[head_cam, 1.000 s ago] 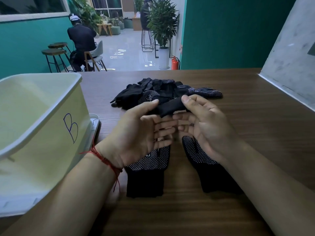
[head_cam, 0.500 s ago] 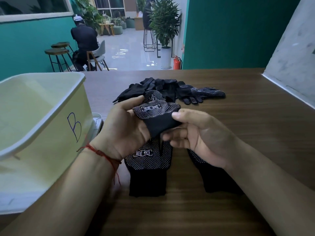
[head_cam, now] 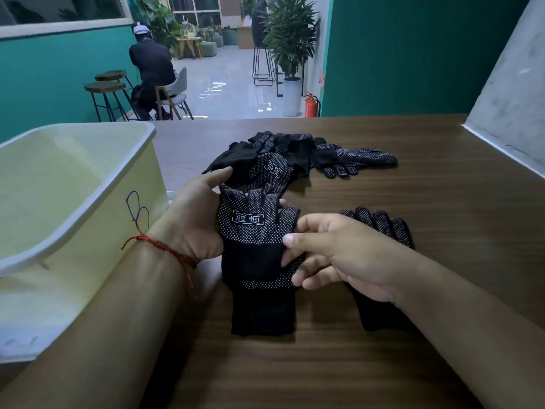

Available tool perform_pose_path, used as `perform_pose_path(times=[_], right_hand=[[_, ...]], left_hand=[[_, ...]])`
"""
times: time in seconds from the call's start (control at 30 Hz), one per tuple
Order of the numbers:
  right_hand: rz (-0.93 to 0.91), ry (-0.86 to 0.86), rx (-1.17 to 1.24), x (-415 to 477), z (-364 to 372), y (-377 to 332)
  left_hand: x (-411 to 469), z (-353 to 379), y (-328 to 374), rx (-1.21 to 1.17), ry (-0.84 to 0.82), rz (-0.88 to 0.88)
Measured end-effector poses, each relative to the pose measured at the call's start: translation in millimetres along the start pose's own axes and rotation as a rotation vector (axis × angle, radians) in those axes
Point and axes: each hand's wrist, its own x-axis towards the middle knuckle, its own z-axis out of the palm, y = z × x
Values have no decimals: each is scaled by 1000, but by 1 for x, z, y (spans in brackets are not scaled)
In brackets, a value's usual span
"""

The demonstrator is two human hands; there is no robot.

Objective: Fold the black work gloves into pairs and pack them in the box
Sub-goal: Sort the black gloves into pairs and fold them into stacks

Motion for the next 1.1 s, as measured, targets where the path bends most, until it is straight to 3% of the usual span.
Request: perform_pose_path(times=[0.2,0.53,0.8,0.93,1.03,1.1], right_hand=[[-25,50,59,-2,7,-2],[180,-176,-142,-13,6,-4],[162,-35,-225,-14,5,-5],[60,99,-386,-11,2,-2],[-213,236,-773,-7,1,3],[-345,213,-803,-9,6,4]], left_hand=[[-1,0,1,4,-17,-14],[-1,1,-1,125,195,-73],[1,8,-4,165,217,-23],[4,7,-6,167,220,20],[6,7,-8,194,217,47],[8,7,-9,225,227,81]])
